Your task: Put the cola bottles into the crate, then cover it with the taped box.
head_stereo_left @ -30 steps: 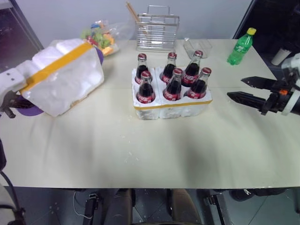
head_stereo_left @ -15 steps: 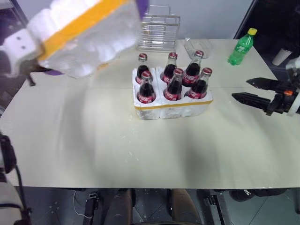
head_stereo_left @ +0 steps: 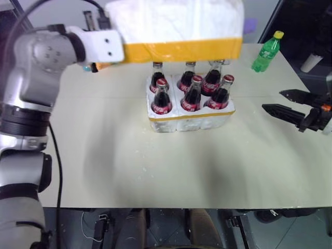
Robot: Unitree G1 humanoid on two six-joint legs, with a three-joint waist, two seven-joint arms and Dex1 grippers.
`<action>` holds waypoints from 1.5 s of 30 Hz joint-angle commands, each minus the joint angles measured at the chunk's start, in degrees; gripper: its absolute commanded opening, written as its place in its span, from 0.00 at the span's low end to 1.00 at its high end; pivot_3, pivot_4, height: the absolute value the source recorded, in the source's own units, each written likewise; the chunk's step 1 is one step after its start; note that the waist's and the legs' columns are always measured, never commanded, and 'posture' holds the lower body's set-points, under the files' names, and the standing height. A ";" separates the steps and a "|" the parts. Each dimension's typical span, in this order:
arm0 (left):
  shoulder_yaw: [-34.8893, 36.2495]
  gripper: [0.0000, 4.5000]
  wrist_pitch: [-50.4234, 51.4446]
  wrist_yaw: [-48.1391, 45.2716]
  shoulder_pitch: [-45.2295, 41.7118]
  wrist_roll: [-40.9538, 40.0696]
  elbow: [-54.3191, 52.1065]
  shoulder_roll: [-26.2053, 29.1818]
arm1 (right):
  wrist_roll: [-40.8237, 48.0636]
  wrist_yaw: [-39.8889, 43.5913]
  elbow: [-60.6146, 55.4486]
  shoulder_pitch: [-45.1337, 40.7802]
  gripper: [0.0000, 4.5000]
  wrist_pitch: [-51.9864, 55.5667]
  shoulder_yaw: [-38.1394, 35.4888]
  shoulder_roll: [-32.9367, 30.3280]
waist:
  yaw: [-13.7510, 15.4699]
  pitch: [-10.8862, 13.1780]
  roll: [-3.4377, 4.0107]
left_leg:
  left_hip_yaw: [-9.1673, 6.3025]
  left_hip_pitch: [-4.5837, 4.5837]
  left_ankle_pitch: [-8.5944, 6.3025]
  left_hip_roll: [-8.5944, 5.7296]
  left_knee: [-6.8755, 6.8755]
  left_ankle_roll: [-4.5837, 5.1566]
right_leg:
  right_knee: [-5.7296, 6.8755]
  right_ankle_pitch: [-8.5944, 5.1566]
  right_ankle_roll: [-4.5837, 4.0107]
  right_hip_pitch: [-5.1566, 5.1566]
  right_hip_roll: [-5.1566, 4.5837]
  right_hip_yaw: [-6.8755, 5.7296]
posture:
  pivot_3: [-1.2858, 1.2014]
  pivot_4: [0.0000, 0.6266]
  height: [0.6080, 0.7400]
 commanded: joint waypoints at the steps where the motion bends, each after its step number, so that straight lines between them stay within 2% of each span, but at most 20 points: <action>1: -0.34 0.09 -1.48 3.85 -0.26 2.95 -2.81 -0.35 | 1.71 -1.51 -2.66 0.47 1.00 0.01 -3.75 0.71 | 0.02 0.00 0.00 | 0.00 0.00 0.00 0.00 0.00 0.00 | 0.00 0.00 0.00 0.00 0.00 0.00 | 0.52 0.24 0.99; 7: -3.47 0.09 -1.39 6.73 3.48 9.12 -7.38 -2.26 | 2.69 -2.69 -3.67 2.57 1.00 -0.31 -5.70 1.53 | -0.01 0.00 0.00 | 0.00 0.02 0.00 0.00 -0.02 0.00 | 0.00 0.00 0.00 0.01 0.00 0.01 | 0.52 0.24 0.99; 14: -4.00 0.09 0.67 6.04 9.40 14.18 -13.84 -1.52 | 3.28 -3.42 -3.83 3.20 1.00 -0.64 -5.95 1.70 | 0.03 0.00 0.00 | -0.01 0.03 0.00 0.00 -0.04 0.00 | -0.01 0.00 -0.01 0.01 0.00 0.01 | 0.52 0.24 0.99; 16: -3.70 0.32 1.35 5.72 10.45 14.23 -15.44 -2.05 | 3.26 -3.55 -3.51 3.08 1.00 -0.87 -5.64 1.86 | 0.11 0.00 0.01 | -0.01 0.03 0.00 0.00 -0.03 0.00 | -0.01 -0.01 0.00 0.02 0.00 0.01 | 0.52 0.24 0.99; 17: -3.63 0.39 1.54 5.48 10.93 14.31 -16.15 -2.05 | 3.14 -3.68 -3.22 2.84 1.00 -1.03 -5.22 2.00 | 0.17 0.00 0.00 | -0.01 0.03 0.00 0.00 -0.03 0.00 | -0.01 -0.01 0.00 0.02 0.00 0.01 | 0.52 0.24 0.99; 22: -2.09 0.97 0.70 5.54 14.62 14.92 -18.70 0.48 | 2.94 -3.80 -2.66 2.65 1.00 -1.60 -4.05 2.56 | 0.59 0.00 0.01 | -0.01 0.03 0.00 0.00 -0.02 0.00 | -0.01 -0.01 0.00 0.02 0.00 0.01 | 0.52 0.24 0.99; 25: 0.90 0.97 -0.30 7.46 19.81 13.36 -20.84 3.05 | 2.74 -3.62 -2.23 2.76 1.00 -2.01 -3.81 2.72 | 0.64 -0.02 0.02 | 0.00 0.05 0.00 0.00 -0.04 0.00 | -0.02 -0.01 -0.01 0.02 0.00 0.02 | 0.52 0.24 0.99; 26: 2.36 0.97 -0.02 7.45 21.64 11.71 -21.79 3.24 | 2.67 -3.53 -2.13 2.92 1.00 -2.10 -3.88 2.77 | 0.72 -0.01 0.02 | -0.01 0.06 0.00 0.00 -0.05 0.00 | -0.01 -0.01 -0.01 0.02 0.00 0.02 | 0.52 0.24 0.99; 29: 9.64 0.97 5.00 2.74 28.44 0.13 -24.23 2.17 | 2.35 -3.15 -2.60 4.37 1.00 -2.31 -4.31 2.79 | 1.00 -0.02 0.02 | -0.01 0.04 0.00 0.00 -0.02 0.00 | -0.02 -0.01 -0.01 0.03 0.00 0.02 | 0.52 0.24 0.99; 32: 15.52 0.97 1.87 -1.02 33.45 -10.03 -21.94 4.61 | 2.18 -2.48 -2.74 6.10 1.00 -2.71 -5.08 2.43 | 1.17 -0.02 0.02 | -0.02 0.04 0.00 0.00 -0.01 0.00 | -0.05 0.00 -0.01 0.05 0.00 0.01 | 0.52 0.24 0.99; 34: 20.03 0.97 4.43 -5.22 35.23 -19.19 -19.16 4.51 | 1.66 -1.75 -2.55 7.17 1.00 -3.30 -5.31 1.85 | 1.17 -0.03 0.04 | -0.01 0.06 0.00 0.00 0.00 0.00 | -0.05 0.00 -0.02 0.06 0.00 0.01 | 0.52 0.24 0.99; 36: 23.43 0.97 13.02 -12.48 35.13 -29.43 -15.98 5.13 | 1.15 -0.31 -2.04 8.09 1.00 -4.03 -5.43 0.99 | 1.15 -0.03 0.04 | -0.02 0.09 0.00 0.00 0.00 0.00 | -0.06 0.00 -0.02 0.10 -0.01 0.01 | 0.52 0.24 0.99; 39: 26.94 0.97 38.88 -26.73 31.67 -49.40 -13.69 9.77 | 0.81 3.94 -1.14 9.47 1.00 -5.40 -5.33 -0.72 | 1.02 -0.03 0.03 | -0.02 0.10 0.00 0.00 0.00 0.00 | -0.05 -0.01 -0.03 0.11 0.00 0.00 | 0.52 0.24 0.99; 40: 27.44 0.97 42.49 -31.92 30.34 -54.06 -12.51 11.65 | 1.15 5.87 -0.83 9.72 1.00 -5.74 -5.27 -1.34 | 0.92 -0.02 0.03 | -0.02 0.10 0.00 0.01 0.00 0.00 | -0.06 -0.01 -0.03 0.11 0.00 0.00 | 0.52 0.24 0.99; 42: 24.90 0.97 48.86 -38.88 26.54 -57.96 -7.79 15.43 | 1.71 10.16 -0.30 10.15 1.00 -6.84 -4.66 -2.60 | 0.89 -0.02 0.02 | -0.02 0.09 0.00 0.01 -0.01 0.00 | -0.06 -0.01 -0.03 0.11 0.00 0.00 | 0.52 0.24 0.99; 45: 20.67 0.97 47.04 -42.31 21.74 -56.67 -2.37 16.05 | 0.61 14.24 0.75 10.10 1.00 -9.36 -2.59 -3.61 | 0.95 -0.05 0.08 | -0.01 0.22 0.00 0.01 -0.05 0.00 | -0.10 -0.02 -0.03 0.22 0.01 -0.01 | 0.52 0.24 0.99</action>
